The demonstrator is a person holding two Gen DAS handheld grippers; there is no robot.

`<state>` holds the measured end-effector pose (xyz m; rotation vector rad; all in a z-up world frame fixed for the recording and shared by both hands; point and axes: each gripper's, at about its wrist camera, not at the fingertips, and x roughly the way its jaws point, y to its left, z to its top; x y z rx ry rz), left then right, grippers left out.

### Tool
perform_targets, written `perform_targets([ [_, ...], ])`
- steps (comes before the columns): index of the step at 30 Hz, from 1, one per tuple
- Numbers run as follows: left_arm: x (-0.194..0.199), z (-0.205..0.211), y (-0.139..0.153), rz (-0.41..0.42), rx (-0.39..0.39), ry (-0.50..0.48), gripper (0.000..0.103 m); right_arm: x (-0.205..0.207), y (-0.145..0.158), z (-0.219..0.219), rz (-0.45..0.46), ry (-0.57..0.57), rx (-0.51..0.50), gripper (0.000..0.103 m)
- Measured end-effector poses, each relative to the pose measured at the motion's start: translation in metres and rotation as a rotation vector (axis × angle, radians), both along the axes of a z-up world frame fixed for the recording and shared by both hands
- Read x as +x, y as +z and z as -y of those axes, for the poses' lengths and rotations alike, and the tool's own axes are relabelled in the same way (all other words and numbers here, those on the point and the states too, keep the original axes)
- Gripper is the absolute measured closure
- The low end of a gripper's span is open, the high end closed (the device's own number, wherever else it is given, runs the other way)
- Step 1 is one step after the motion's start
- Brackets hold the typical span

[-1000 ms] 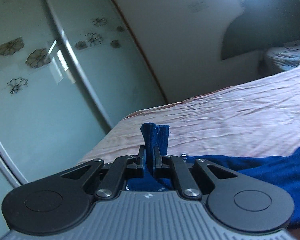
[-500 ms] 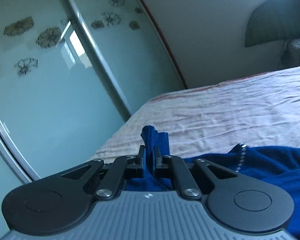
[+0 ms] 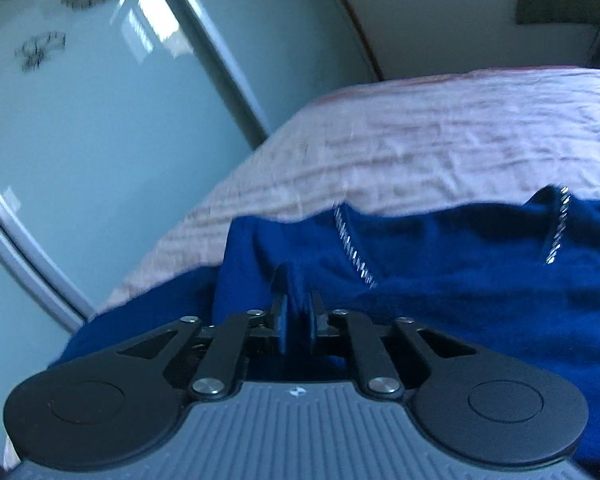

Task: Fold small clothes
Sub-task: 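Carry the held sleeve across the sweater body with the right tool, release, then grasp the other sleeve cuff with the left tool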

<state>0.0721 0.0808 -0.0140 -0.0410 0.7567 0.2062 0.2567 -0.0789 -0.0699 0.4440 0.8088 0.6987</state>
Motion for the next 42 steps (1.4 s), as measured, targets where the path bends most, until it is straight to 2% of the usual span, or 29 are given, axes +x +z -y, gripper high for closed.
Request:
perform_targets([
  [1, -0.002, -0.008, 0.002, 0.011, -0.005, 0.019, 0.000, -0.001, 0.000, -0.003, -0.002, 0.013, -0.019, 0.079],
  [2, -0.003, -0.018, 0.005, 0.021, -0.012, 0.045, 0.000, -0.003, 0.000, -0.006, 0.003, 0.025, -0.033, 0.063],
  [3, -0.004, -0.030, 0.007, 0.029, -0.023, 0.075, 0.000, -0.006, 0.001, -0.008, 0.014, 0.034, -0.044, 0.053],
  [4, -0.006, -0.044, 0.008, 0.036, -0.037, 0.107, 0.000, -0.009, 0.003, -0.009, 0.029, 0.039, -0.053, 0.031],
  [5, -0.008, -0.057, 0.009, 0.039, -0.055, 0.139, 0.000, -0.013, 0.007, -0.011, 0.046, 0.039, -0.064, 0.021],
  [8, -0.014, -0.105, 0.008, 0.046, -0.138, 0.271, 0.001, -0.028, 0.021, -0.015, 0.096, 0.052, -0.111, 0.020],
  [10, -0.020, -0.141, 0.005, 0.064, -0.229, 0.367, 0.001, -0.041, 0.032, -0.015, 0.126, 0.064, -0.125, 0.020],
  [12, -0.027, -0.179, -0.001, 0.097, -0.392, 0.450, 0.001, -0.057, 0.043, -0.010, 0.156, 0.083, -0.102, 0.018],
  [13, -0.032, -0.197, -0.006, 0.124, -0.497, 0.489, 0.001, -0.063, 0.047, -0.008, 0.164, 0.092, -0.086, 0.014],
  [15, -0.040, -0.230, -0.022, 0.171, -0.728, 0.553, 0.001, -0.075, 0.054, 0.000, 0.178, 0.098, -0.049, 0.012],
  [17, -0.044, -0.246, -0.032, 0.218, -0.859, 0.577, 0.001, -0.084, 0.059, 0.007, 0.183, 0.092, -0.021, 0.012],
  [19, -0.046, -0.255, -0.036, 0.266, -0.924, 0.587, 0.001, -0.088, 0.061, 0.013, 0.174, 0.082, -0.001, 0.012],
  [24, -0.039, -0.275, -0.040, 0.382, -1.006, 0.616, 0.002, -0.090, 0.060, 0.022, 0.143, 0.064, 0.023, 0.012],
  [27, -0.034, -0.301, -0.045, 0.426, -1.050, 0.689, 0.010, -0.095, 0.058, 0.027, 0.140, 0.059, 0.004, 0.012],
  [28, -0.032, -0.308, -0.045, 0.449, -1.062, 0.705, 0.018, -0.096, 0.056, 0.030, 0.139, 0.057, -0.003, 0.012],
  [29, -0.030, -0.314, -0.045, 0.455, -1.064, 0.730, 0.030, -0.098, 0.055, 0.034, 0.137, 0.055, -0.009, 0.012],
  [30, -0.029, -0.320, -0.045, 0.450, -1.070, 0.761, 0.037, -0.100, 0.053, 0.040, 0.133, 0.050, -0.010, 0.012],
  [31, -0.030, -0.324, -0.046, 0.447, -1.086, 0.779, 0.055, -0.102, 0.052, 0.045, 0.128, 0.042, -0.010, 0.012],
  [32, -0.028, -0.326, -0.047, 0.448, -1.101, 0.789, 0.084, -0.103, 0.051, 0.050, 0.123, 0.032, -0.010, 0.012],
  [33, -0.025, -0.327, -0.046, 0.441, -1.102, 0.794, 0.099, -0.104, 0.051, 0.055, 0.118, 0.023, -0.010, 0.012],
  [34, -0.021, -0.325, -0.044, 0.422, -1.086, 0.801, 0.095, -0.105, 0.050, 0.060, 0.112, 0.016, -0.013, 0.012],
  [36, -0.021, -0.315, -0.035, 0.418, -1.010, 0.793, 0.100, -0.106, 0.049, 0.068, 0.105, -0.001, -0.024, 0.011],
  [40, -0.006, -0.280, 0.008, 0.429, -0.695, 0.705, 0.102, -0.108, 0.046, 0.079, 0.130, -0.010, -0.075, 0.004],
  [42, 0.002, -0.253, 0.028, 0.445, -0.576, 0.639, 0.102, -0.110, 0.044, 0.085, 0.143, -0.035, -0.114, 0.004],
])
